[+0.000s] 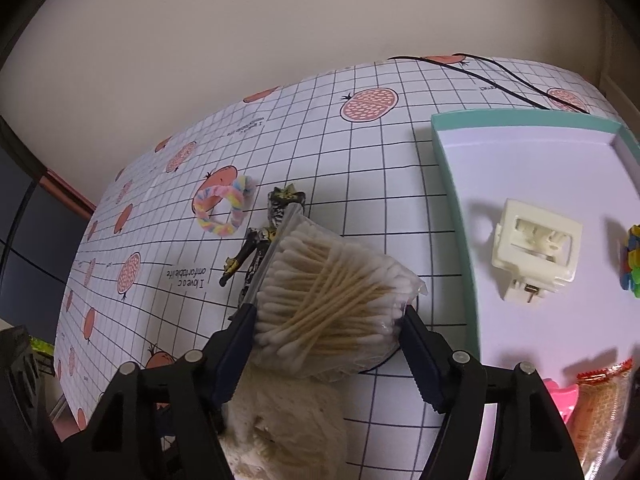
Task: Organize objects
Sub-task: 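Grasp the cream lace cloth with the left gripper while the right grasps the cotton swab pack, then carry the lace cloth and cotton swab pack into the green tray and open both grippers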
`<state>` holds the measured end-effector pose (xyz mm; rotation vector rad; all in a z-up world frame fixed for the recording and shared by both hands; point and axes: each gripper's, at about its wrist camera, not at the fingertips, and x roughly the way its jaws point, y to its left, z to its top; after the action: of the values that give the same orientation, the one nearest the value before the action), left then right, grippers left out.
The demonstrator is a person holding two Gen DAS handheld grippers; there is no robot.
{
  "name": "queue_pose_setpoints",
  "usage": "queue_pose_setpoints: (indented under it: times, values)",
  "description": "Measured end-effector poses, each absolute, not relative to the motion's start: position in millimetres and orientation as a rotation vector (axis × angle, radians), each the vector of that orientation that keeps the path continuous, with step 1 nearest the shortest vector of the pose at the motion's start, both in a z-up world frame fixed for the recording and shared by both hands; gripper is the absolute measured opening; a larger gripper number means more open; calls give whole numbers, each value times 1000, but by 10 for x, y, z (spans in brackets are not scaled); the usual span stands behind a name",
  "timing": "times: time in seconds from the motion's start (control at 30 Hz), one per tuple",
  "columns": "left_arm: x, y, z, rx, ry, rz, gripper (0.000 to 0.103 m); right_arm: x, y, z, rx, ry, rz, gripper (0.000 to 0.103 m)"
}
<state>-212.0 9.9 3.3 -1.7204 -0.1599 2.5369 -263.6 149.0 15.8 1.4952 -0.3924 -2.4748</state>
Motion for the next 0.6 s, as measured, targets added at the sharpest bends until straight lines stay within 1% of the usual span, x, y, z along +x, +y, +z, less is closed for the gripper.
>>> queue_pose_setpoints:
  times: [0.2,0.6]
  values:
    - [-2132,50,44,-1717,-162,2578,15,-2614,1545,199,1496,-380,-2470,74]
    - [-2133,-100,113,-1697,-207,2680,11,-2564,1620,300,1487,-354,-2462,74]
